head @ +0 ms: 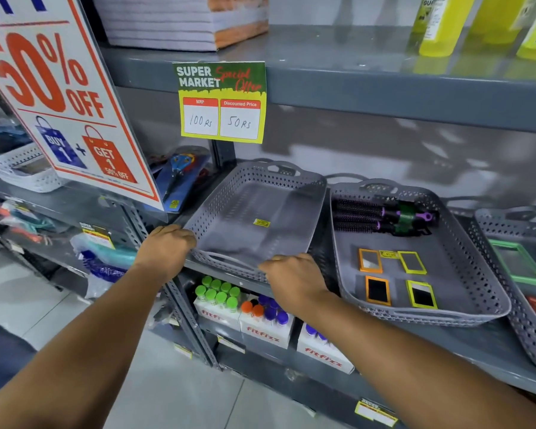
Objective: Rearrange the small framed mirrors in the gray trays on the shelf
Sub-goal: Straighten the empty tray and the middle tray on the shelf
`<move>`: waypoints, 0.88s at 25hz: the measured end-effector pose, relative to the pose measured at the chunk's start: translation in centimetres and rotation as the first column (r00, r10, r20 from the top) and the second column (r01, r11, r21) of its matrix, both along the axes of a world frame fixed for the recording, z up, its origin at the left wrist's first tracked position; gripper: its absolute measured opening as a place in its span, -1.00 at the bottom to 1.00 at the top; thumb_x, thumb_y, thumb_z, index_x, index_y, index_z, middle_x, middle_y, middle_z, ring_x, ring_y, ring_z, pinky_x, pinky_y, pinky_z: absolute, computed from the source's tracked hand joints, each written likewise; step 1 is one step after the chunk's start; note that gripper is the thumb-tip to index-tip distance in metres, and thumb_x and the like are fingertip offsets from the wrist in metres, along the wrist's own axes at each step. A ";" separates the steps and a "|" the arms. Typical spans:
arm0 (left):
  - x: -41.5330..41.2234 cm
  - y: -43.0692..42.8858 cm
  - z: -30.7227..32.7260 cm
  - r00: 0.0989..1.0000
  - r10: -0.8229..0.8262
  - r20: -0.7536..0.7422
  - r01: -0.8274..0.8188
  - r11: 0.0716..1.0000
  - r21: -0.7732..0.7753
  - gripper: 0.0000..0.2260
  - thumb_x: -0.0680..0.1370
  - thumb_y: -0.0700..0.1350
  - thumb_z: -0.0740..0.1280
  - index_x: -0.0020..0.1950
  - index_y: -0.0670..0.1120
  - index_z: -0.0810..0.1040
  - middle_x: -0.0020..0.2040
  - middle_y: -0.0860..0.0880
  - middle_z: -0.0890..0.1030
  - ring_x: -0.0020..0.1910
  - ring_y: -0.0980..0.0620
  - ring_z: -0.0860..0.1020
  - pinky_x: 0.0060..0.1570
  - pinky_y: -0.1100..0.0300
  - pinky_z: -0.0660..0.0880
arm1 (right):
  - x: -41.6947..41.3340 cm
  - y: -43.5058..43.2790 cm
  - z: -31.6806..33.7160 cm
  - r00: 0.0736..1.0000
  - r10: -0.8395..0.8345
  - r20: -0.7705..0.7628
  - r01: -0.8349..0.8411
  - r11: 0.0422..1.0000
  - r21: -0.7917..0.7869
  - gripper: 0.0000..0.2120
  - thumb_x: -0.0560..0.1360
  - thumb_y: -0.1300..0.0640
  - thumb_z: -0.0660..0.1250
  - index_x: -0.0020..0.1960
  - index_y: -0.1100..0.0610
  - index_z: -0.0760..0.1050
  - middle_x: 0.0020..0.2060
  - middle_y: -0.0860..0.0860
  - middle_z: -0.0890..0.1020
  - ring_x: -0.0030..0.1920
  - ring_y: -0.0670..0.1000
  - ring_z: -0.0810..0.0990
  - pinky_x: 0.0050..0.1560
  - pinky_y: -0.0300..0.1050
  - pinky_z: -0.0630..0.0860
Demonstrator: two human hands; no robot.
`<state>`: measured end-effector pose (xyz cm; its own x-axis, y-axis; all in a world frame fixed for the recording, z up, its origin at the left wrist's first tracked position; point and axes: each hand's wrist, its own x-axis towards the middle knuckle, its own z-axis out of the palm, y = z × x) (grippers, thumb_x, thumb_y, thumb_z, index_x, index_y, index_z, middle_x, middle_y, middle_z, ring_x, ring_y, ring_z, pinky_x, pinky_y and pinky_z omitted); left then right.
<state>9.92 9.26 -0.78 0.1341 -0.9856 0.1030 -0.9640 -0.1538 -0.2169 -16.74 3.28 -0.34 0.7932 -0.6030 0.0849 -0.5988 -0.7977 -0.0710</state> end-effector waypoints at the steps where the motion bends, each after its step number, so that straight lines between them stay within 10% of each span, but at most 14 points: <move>1: 0.2 -0.3 0.0 1.000 0.000 -0.001 0.000 1.000 0.000 -0.58 0.29 -0.43 0.32 0.03 -0.05 0.64 0.08 0.04 0.65 0.14 -0.07 0.52 0.15 0.03 0.45 | 0.2 0.0 0.0 1.000 -0.005 0.000 0.005 1.000 0.010 -0.57 0.31 0.44 0.24 0.07 0.08 0.55 -0.08 0.04 0.63 -0.09 0.14 0.61 0.05 0.00 0.43; 12: -0.8 -0.4 0.0 0.998 0.043 -0.055 -0.038 0.996 0.086 -0.57 0.43 -0.29 0.28 0.28 -0.03 0.51 0.31 0.01 0.51 0.35 -0.06 0.37 0.35 0.03 0.31 | 0.3 0.2 -0.1 1.000 -0.012 -0.006 0.012 0.998 0.061 -0.64 0.39 0.36 0.31 0.14 0.11 0.52 0.00 0.07 0.61 0.00 0.16 0.60 0.14 0.02 0.43; 16: -2.0 -0.4 2.5 0.976 0.003 -0.216 -0.010 1.000 -0.030 -0.51 0.45 -0.04 0.17 0.38 -0.10 0.44 0.44 -0.08 0.40 0.49 -0.19 0.19 0.44 -0.17 0.17 | -2.5 -0.7 1.4 0.972 -0.087 0.218 0.062 0.991 0.120 -0.52 0.54 -0.02 0.30 0.42 0.06 0.34 0.32 0.05 0.47 0.31 0.12 0.42 0.34 0.04 0.26; 22: -13.3 -5.0 3.7 0.873 -0.190 -0.449 0.128 0.978 -0.165 -0.23 0.38 0.31 -0.01 0.40 -0.16 0.39 0.43 -0.19 0.39 0.46 -0.17 0.27 0.44 -0.03 0.16 | -14.5 -5.9 3.3 0.945 -0.278 0.171 0.259 0.958 0.123 -0.61 0.56 -0.04 0.27 0.35 0.04 0.43 0.31 0.02 0.48 0.28 0.10 0.47 0.24 0.04 0.44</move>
